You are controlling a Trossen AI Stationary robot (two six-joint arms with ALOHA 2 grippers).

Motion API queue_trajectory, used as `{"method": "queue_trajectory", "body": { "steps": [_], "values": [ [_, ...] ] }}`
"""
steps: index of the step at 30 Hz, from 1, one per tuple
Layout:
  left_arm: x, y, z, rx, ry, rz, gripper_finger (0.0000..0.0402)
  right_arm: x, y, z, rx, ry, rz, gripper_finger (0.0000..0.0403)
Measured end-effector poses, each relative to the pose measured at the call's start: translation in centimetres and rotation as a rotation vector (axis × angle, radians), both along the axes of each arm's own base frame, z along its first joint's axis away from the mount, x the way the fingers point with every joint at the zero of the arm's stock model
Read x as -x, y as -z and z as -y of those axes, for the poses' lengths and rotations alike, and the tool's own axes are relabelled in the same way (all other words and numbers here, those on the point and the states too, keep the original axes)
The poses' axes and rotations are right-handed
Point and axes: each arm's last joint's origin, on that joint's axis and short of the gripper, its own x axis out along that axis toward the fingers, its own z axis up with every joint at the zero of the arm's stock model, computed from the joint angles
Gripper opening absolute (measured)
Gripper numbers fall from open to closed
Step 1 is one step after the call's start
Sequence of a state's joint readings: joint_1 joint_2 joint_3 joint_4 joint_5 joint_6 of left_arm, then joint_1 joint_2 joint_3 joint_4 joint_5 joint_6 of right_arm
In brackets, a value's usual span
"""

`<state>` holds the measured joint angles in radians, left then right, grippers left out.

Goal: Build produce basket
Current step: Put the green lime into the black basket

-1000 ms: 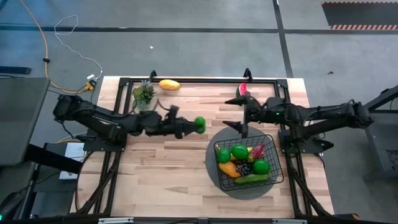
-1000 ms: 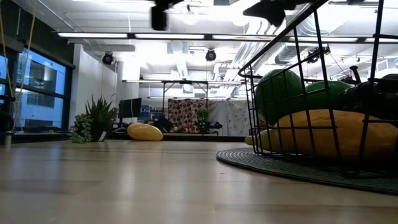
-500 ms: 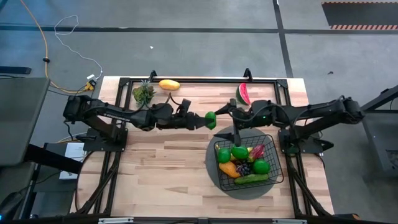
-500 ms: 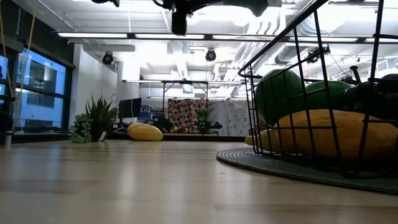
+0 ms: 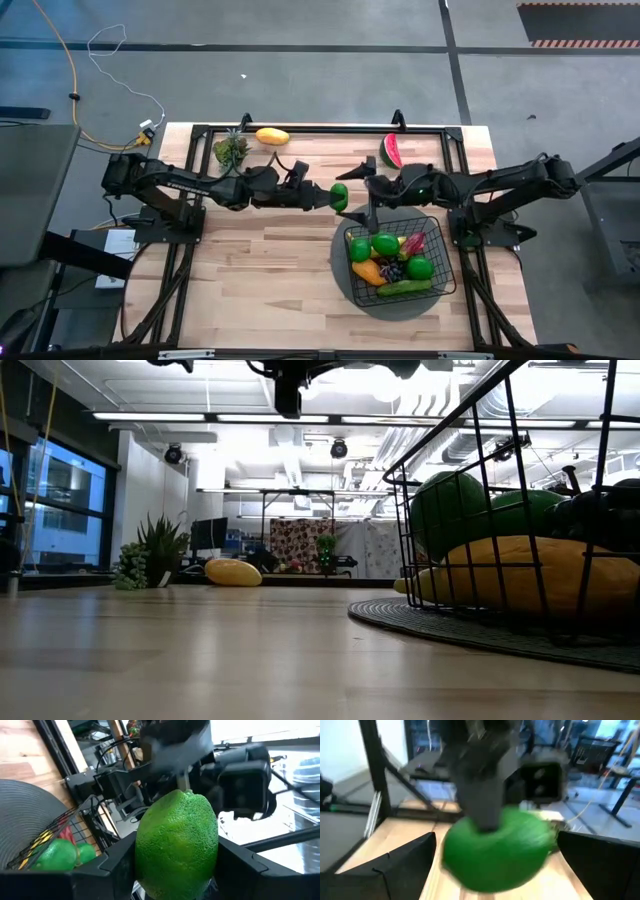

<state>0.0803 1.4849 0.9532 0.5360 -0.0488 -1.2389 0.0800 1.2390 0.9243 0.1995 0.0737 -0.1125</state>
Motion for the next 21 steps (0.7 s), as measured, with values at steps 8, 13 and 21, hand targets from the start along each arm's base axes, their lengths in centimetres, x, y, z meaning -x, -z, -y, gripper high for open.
{"method": "queue_trajectory", "body": {
  "steps": [8, 13, 21],
  "values": [
    [-0.2, 0.3, -0.1, 0.025, 0.007, 0.000, 0.0209, -1.3, 1.3, -0.1, -0.012, -0.003, -0.032, 0.0399],
    [-0.2, 0.3, -0.1, 0.023, 0.007, -0.001, 0.0209, -1.3, 1.2, -0.1, -0.022, -0.003, -0.017, 0.0399],
    [-0.2, 0.3, -0.1, 0.010, 0.009, -0.003, 0.0209, -1.3, 1.1, -0.1, 0.007, 0.004, -0.005, 0.0399]
  ]
}}
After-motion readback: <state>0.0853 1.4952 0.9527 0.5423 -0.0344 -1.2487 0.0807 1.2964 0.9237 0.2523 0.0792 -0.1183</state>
